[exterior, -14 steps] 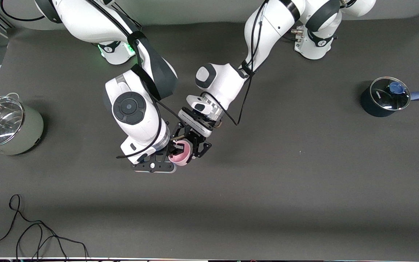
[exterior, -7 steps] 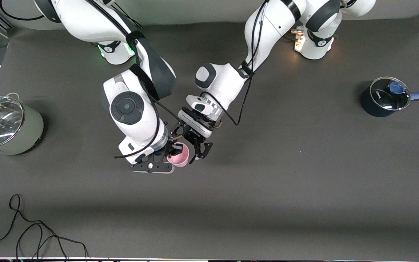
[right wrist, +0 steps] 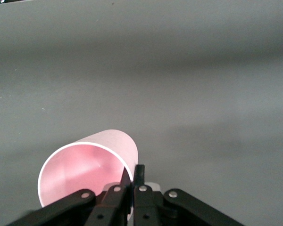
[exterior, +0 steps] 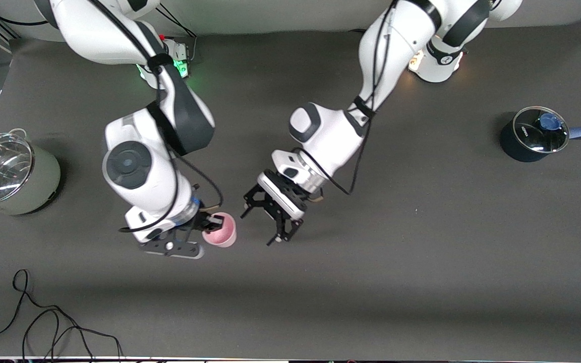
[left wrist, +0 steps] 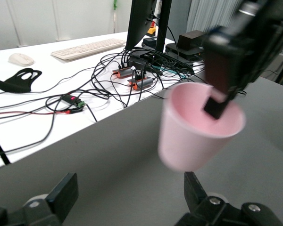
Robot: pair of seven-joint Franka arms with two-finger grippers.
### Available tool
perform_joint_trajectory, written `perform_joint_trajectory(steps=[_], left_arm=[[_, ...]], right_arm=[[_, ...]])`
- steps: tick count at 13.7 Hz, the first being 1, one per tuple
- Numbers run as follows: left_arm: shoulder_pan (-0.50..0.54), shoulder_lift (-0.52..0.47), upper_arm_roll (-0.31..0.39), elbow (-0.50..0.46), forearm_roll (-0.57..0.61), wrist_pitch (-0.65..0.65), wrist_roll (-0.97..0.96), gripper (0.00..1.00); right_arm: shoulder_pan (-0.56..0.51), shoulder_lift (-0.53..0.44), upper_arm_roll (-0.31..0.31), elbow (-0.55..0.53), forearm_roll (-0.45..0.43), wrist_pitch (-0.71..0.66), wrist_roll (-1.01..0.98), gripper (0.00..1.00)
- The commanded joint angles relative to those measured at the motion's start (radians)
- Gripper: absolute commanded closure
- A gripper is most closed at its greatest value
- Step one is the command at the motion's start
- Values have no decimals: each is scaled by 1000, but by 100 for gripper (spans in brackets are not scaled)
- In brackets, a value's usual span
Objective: Transfer pink cup from left to right arm
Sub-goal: 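Open the left gripper and pull it away from the cup, then lower the cup onto the table with the right gripper while the left gripper retracts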
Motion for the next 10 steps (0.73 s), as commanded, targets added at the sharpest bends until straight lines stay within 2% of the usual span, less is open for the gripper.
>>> perform_joint_trajectory(steps=[1, 4, 7, 9, 10], left_arm=[[105, -69, 0, -14, 75, -211, 0, 0], [266, -177, 0, -16, 129, -559, -1, 0], [445, -261, 0, -14, 152, -880, -11, 0], [538, -306, 10, -16, 163, -1088, -26, 0], [571, -330, 13, -14, 210, -1179, -43, 0]], right_arm=[[-63, -32, 3, -11, 6, -19, -138, 100], [-161, -40, 3, -14, 6, -62, -324, 100], [-259, -60, 3, -61, 6, -64, -500, 100], [-338, -59, 3, -81, 6, -55, -624, 100], [-382, -55, 5, -98, 8, -38, -699, 100]])
